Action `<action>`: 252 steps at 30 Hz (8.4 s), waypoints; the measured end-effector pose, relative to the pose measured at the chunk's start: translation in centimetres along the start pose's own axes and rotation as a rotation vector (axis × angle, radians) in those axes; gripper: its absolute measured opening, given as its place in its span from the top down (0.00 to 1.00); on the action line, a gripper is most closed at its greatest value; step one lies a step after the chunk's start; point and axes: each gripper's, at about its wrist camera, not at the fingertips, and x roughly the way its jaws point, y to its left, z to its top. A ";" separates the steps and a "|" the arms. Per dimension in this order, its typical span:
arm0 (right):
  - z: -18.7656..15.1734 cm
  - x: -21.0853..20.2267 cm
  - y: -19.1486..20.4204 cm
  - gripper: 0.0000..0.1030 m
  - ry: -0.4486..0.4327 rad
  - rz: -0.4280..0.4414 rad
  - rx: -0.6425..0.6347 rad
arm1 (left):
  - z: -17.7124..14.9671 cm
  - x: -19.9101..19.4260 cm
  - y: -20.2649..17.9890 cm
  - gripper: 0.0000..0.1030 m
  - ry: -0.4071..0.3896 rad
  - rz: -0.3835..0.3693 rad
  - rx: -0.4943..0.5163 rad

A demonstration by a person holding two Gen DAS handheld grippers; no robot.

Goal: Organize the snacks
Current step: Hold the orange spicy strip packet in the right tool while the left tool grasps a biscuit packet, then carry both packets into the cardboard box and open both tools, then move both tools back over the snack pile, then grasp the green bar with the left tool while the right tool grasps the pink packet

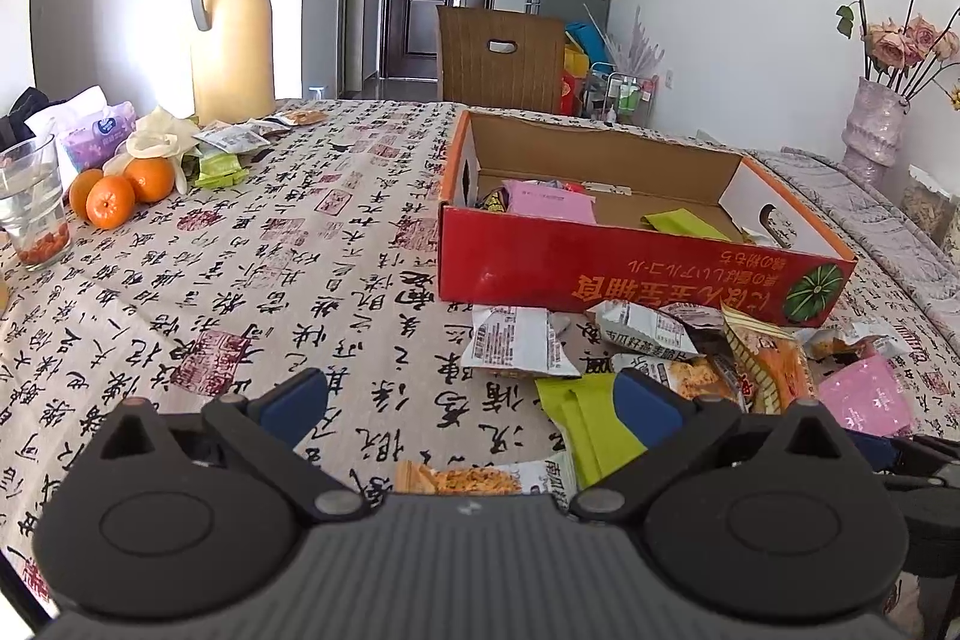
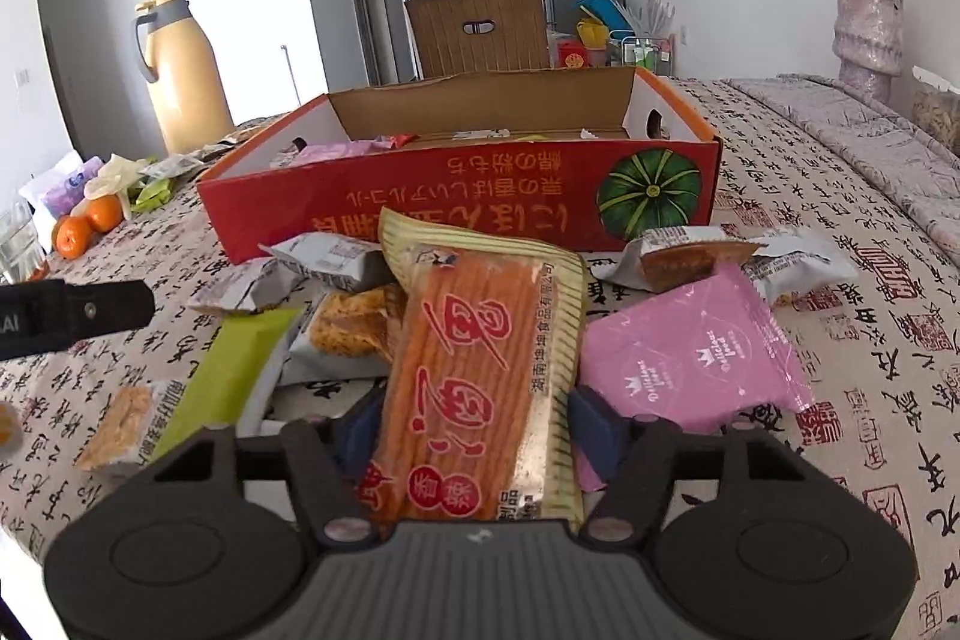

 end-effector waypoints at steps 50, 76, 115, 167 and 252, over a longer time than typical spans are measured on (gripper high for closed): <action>-0.7 -5.4 -2.6 0.62 -0.156 0.056 0.020 | -4.3 1.1 -0.9 0.17 0.135 0.039 0.030; -0.9 -5.7 -2.5 0.62 -0.154 0.066 0.005 | -3.9 -0.6 -1.7 0.85 0.062 -0.021 0.071; 9.3 -2.2 -3.7 0.62 -0.313 0.017 -0.046 | 8.0 0.8 -6.5 0.85 -0.214 -0.097 0.145; 15.8 9.7 -7.7 0.00 -0.216 -0.041 0.031 | 12.2 12.5 -8.0 0.00 -0.127 -0.062 0.106; 1.0 -1.5 -6.4 0.00 -0.042 -0.027 -0.002 | -1.9 3.7 -3.9 0.59 0.181 0.001 0.061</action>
